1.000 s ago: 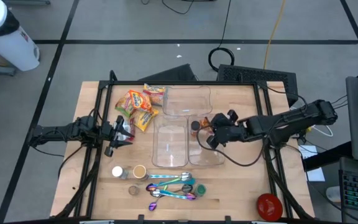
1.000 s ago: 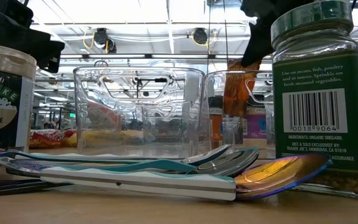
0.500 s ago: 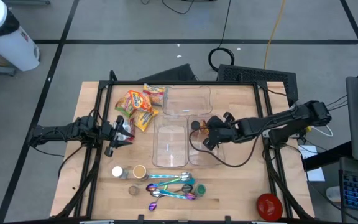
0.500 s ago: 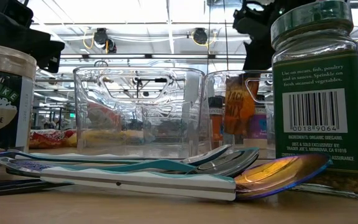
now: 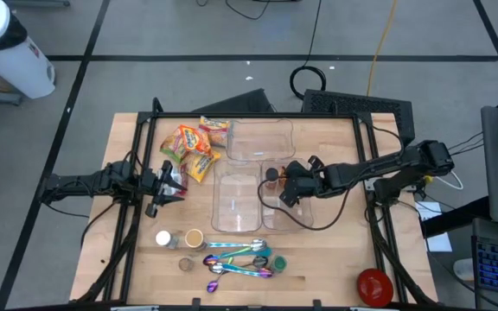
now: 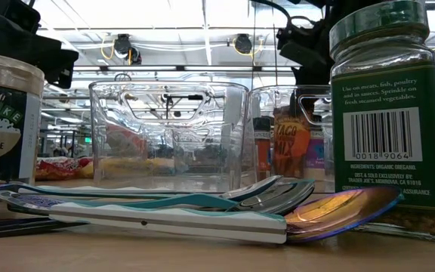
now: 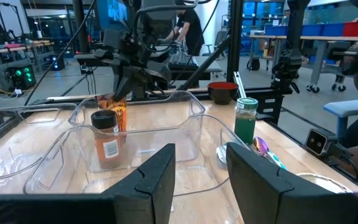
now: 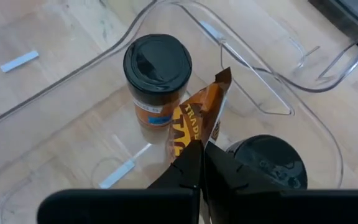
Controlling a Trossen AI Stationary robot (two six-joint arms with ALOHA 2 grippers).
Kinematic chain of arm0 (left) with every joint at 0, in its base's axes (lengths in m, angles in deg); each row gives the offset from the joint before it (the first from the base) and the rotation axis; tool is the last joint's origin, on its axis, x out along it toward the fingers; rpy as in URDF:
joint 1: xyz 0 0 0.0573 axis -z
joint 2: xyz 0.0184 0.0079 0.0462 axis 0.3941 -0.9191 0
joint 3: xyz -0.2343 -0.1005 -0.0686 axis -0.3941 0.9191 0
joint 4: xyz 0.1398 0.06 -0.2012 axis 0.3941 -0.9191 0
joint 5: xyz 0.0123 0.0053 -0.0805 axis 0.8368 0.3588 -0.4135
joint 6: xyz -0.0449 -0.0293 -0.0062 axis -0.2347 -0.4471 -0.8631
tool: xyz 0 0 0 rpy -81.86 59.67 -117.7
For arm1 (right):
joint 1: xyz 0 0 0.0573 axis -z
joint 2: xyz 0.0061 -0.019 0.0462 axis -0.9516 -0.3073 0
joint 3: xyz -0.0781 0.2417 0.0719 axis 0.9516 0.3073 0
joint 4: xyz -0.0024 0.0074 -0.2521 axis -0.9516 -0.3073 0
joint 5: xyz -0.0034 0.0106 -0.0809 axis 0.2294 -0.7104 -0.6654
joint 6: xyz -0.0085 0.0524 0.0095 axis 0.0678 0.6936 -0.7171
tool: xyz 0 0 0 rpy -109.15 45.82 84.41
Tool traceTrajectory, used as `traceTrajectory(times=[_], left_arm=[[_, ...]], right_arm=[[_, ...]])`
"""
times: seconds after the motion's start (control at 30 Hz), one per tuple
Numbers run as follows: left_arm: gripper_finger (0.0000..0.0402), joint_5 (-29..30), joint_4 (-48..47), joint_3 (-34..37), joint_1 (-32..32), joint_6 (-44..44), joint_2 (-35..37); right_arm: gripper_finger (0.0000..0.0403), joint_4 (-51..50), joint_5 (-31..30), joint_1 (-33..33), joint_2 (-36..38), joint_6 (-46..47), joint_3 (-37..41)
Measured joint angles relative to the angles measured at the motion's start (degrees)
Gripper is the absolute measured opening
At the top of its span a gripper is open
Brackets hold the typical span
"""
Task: Pick & Place Food Item
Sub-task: Put the orange seasoning pack into the bottom right transparent bin, then put the green seasoning bottle into the bottom right transparent bin
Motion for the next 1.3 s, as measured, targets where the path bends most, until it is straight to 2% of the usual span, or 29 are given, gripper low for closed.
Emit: traceTrajectory(times=[0.33,0.7,0.93,1.1,1.3], left_arm=[[0.0152,0.0,0.0,0.0,0.0,0.0,0.0],[0.0152,0.0,0.0,0.0,0.0,0.0,0.0],[0.0152,0.0,0.0,0.0,0.0,0.0,0.0],[0.0152,0.0,0.0,0.0,0.0,0.0,0.0],[0.0152,0.0,0.0,0.0,0.0,0.0,0.0]], right_arm=[[0.0010,0.1,-0.3,0.0,0.0,-0.6,0.0],[0.0089,2.1,-0.3,0.0,0.1,-3.9,0.0],[0.0124,2.3,0.0,-0.7,6.8,-5.8,0.0],[0.0127,3.0,-0.1,-3.7,12.1,-5.3,-0.1],[0.0119,16.5,0.0,-11.4,13.6,-15.9,-0.1]])
